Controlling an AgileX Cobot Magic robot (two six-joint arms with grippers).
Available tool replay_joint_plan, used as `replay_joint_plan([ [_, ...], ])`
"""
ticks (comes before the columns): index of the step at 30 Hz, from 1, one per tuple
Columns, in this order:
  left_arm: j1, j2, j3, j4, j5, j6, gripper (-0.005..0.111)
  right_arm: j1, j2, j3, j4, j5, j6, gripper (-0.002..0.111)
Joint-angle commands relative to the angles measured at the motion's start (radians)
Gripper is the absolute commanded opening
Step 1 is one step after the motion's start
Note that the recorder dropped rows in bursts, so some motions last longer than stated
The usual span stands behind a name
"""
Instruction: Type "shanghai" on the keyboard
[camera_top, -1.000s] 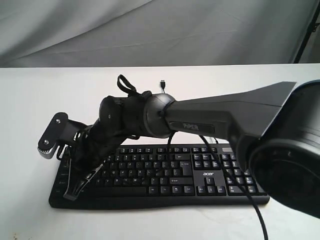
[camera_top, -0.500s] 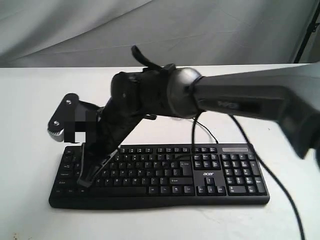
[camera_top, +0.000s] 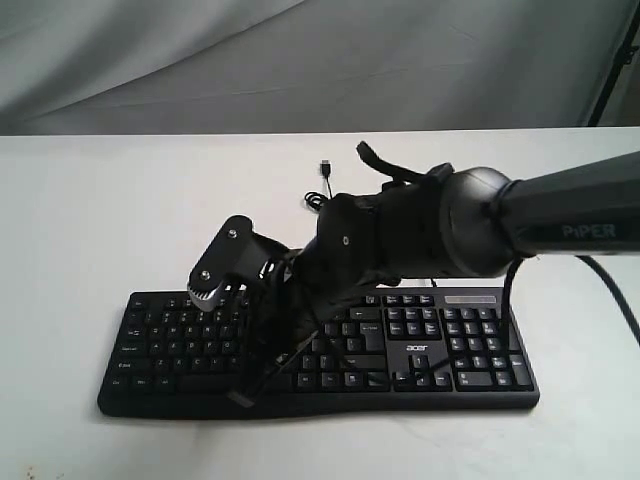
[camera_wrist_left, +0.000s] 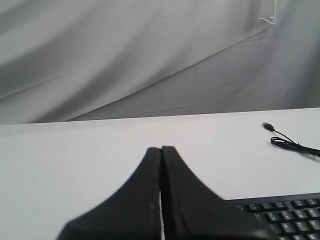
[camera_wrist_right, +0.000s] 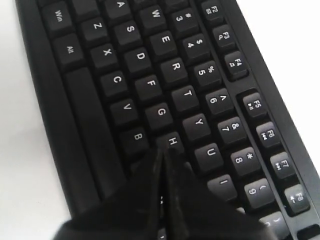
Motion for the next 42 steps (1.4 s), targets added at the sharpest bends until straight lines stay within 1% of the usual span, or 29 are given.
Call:
replay_joint_plan([
  [1, -0.006, -0.002, 0.002, 0.000, -0.006, -0.003, 0.000, 0.011, 0.002, 0.001, 0.017, -0.017, -0.021, 0.000],
  [9, -0.006, -0.002, 0.002, 0.000, -0.006, -0.003, 0.000, 0.012, 0.035, 0.001, 0.105, -0.022, -0.100, 0.000],
  [36, -0.006, -0.002, 0.002, 0.000, -0.006, -0.003, 0.000, 0.012, 0.066, -0.003, 0.105, -0.025, -0.101, 0.000],
  [42, -0.006, -0.002, 0.002, 0.000, -0.006, -0.003, 0.000, 0.012, 0.057, -0.078, 0.105, 0.011, -0.101, 0.000],
])
